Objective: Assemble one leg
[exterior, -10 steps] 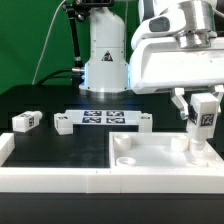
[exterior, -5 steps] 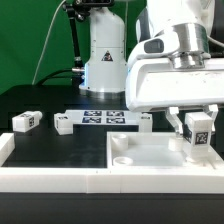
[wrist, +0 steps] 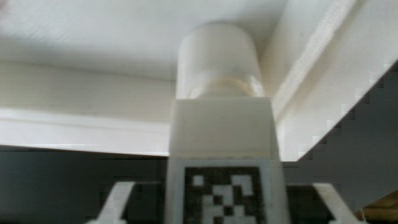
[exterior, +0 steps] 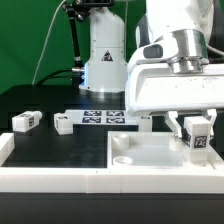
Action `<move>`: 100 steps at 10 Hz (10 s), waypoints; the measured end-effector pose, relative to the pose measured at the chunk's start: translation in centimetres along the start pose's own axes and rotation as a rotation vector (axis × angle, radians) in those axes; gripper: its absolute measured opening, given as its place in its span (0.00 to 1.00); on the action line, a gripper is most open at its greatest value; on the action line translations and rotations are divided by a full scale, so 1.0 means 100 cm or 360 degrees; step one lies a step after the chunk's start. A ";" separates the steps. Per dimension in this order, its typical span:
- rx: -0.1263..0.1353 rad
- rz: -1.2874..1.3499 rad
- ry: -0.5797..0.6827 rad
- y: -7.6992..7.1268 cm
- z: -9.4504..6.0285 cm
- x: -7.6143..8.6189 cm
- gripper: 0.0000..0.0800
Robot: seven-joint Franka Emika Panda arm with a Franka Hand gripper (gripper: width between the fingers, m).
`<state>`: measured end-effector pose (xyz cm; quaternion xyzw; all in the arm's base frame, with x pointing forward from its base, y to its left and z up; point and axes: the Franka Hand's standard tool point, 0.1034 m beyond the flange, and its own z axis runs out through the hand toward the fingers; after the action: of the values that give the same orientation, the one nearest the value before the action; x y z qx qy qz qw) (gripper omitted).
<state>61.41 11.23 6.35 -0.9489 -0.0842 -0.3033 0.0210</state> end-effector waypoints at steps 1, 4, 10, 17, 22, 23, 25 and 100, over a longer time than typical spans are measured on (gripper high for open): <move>0.0003 0.0000 -0.0021 0.000 0.000 -0.003 0.36; 0.0012 0.0002 -0.0067 -0.001 0.002 -0.005 0.70; 0.0016 0.0005 -0.0089 -0.002 0.003 -0.007 0.81; 0.0113 0.0024 -0.0478 -0.008 -0.016 0.014 0.81; 0.0223 0.0054 -0.1117 0.000 -0.008 0.013 0.81; 0.0223 0.0055 -0.1117 0.000 -0.007 0.015 0.81; 0.0223 0.0055 -0.1115 0.000 -0.007 0.014 0.66; -0.0042 0.0665 -0.1010 -0.001 -0.002 0.018 0.36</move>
Offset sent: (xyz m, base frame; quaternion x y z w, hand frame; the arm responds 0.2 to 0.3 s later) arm 0.0000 0.0000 0.0000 0.0000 0.0000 0.0000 1.0000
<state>62.74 11.61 7.54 -0.9926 0.1126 0.0155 0.0432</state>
